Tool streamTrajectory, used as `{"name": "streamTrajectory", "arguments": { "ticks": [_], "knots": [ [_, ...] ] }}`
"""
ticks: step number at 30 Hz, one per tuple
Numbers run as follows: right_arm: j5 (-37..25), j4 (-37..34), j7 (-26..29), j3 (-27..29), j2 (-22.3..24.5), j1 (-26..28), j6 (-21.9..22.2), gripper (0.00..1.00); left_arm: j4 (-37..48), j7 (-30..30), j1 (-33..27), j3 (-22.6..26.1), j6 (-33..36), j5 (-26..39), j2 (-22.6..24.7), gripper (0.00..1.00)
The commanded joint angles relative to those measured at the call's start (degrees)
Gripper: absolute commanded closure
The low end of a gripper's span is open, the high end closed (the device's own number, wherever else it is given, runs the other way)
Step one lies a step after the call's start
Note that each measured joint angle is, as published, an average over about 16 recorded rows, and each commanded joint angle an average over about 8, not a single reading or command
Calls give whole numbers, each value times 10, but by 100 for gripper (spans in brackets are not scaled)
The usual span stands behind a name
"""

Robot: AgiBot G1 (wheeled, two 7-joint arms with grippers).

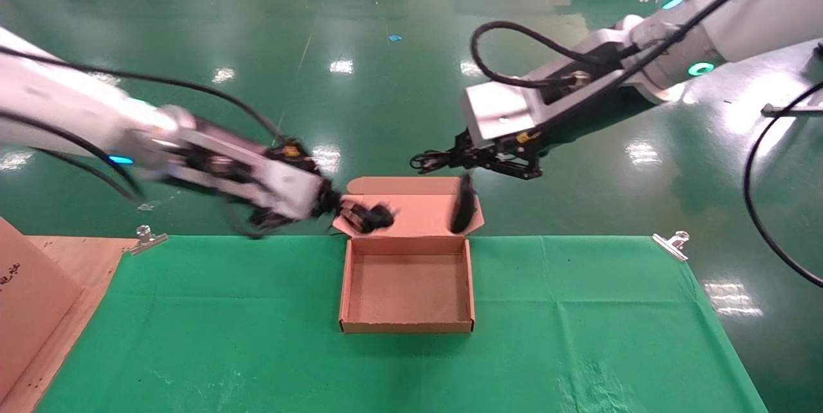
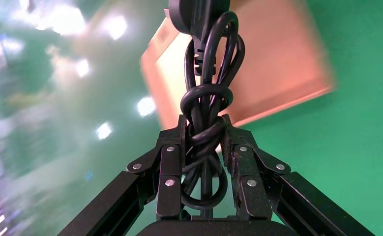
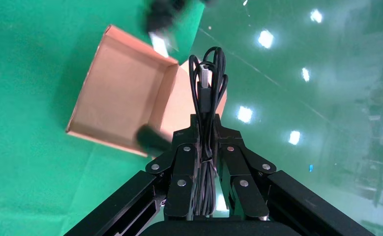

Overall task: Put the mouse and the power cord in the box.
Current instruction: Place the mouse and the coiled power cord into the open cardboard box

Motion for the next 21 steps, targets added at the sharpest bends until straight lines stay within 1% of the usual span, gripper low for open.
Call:
{"name": "streamTrajectory", "arguments": {
  "ticks": [1,6,10,13,16,21],
  "knots": [
    [2,8,3,1,6,0,-4,100,-21,-9,29,7,-57,24,11,100],
    [7,31,5,4,29,-14,-11,100,-77,-99,111,13,-176,76,39,100],
    [11,50,9,5,46,-31,-18,100,-100,-160,174,17,-273,131,65,100],
    [15,64,13,6,60,-46,-22,100,-91,-200,212,23,-344,186,92,100],
    [20,78,17,7,75,-63,-24,100,-68,-233,237,36,-401,233,115,100],
    [24,99,22,6,97,-89,-23,100,-30,-277,254,83,-470,270,130,100]
  ]
}}
